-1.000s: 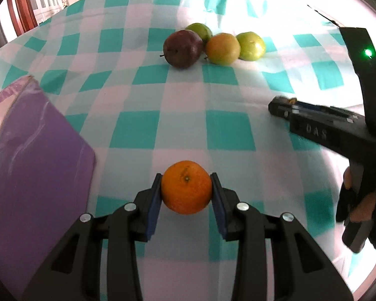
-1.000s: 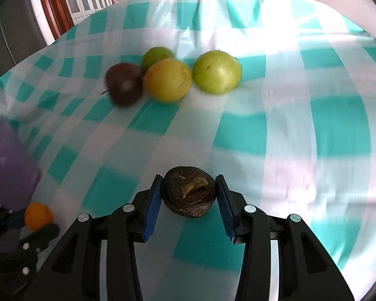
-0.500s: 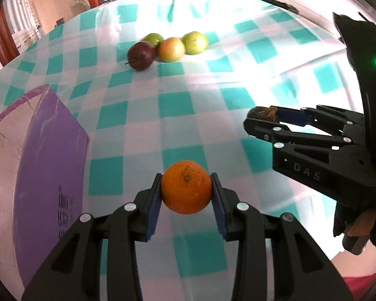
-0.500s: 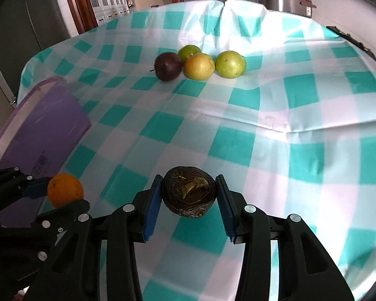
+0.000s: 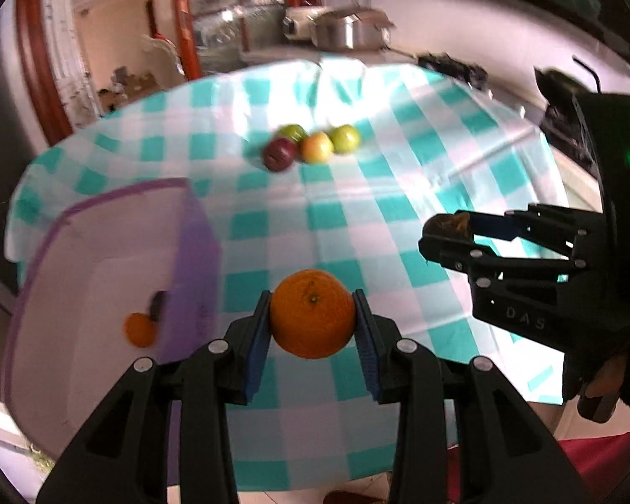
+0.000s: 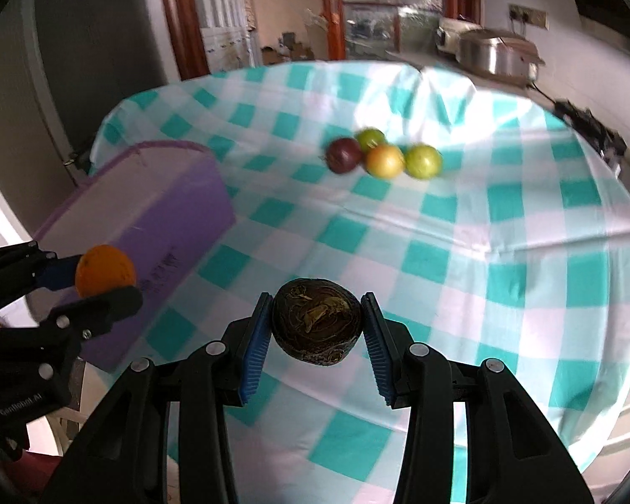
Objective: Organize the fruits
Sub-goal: 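Carry both fruits into the white box and open both tools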
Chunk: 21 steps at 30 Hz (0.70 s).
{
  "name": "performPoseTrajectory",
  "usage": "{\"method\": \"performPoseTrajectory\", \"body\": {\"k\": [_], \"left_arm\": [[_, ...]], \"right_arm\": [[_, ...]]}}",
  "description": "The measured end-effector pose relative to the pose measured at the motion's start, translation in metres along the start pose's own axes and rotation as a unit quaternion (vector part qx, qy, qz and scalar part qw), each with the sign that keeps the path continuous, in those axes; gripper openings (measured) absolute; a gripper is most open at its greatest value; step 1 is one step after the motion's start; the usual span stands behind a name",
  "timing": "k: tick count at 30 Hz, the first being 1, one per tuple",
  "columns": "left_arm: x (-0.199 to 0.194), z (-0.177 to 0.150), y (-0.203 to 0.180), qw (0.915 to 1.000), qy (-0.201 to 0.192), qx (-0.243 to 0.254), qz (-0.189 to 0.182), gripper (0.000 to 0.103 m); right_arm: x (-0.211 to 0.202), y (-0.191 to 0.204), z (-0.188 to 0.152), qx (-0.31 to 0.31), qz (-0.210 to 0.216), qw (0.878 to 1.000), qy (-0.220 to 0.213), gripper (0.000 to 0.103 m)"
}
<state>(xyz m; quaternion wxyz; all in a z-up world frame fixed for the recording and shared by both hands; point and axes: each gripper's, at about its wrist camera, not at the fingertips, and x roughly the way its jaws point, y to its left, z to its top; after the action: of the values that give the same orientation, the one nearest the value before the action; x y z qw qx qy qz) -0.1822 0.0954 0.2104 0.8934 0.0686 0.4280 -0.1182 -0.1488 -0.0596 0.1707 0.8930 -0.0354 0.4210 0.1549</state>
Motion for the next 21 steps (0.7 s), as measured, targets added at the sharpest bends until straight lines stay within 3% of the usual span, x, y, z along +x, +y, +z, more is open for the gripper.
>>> {"method": "performPoseTrajectory", "body": {"k": [6,13,21], "left_arm": [[-0.039,-0.011,0.046,0.9978,-0.028,-0.049,0.037,0.038],[-0.074,-0.028,0.107,0.9889,-0.047,-0.113,0.084,0.038],[-0.098,-0.054,0.182,0.9669,-0.046,-0.210,0.138,0.038]], "right_arm": [[-0.010,0.056,0.023,-0.052,0.029,0.998,-0.023,0.043],[-0.018,0.128,0.051,-0.114,0.074,0.990,-0.046,0.043],[-0.013,0.202,0.067,-0.194,0.119,0.973,-0.045,0.043]]}}
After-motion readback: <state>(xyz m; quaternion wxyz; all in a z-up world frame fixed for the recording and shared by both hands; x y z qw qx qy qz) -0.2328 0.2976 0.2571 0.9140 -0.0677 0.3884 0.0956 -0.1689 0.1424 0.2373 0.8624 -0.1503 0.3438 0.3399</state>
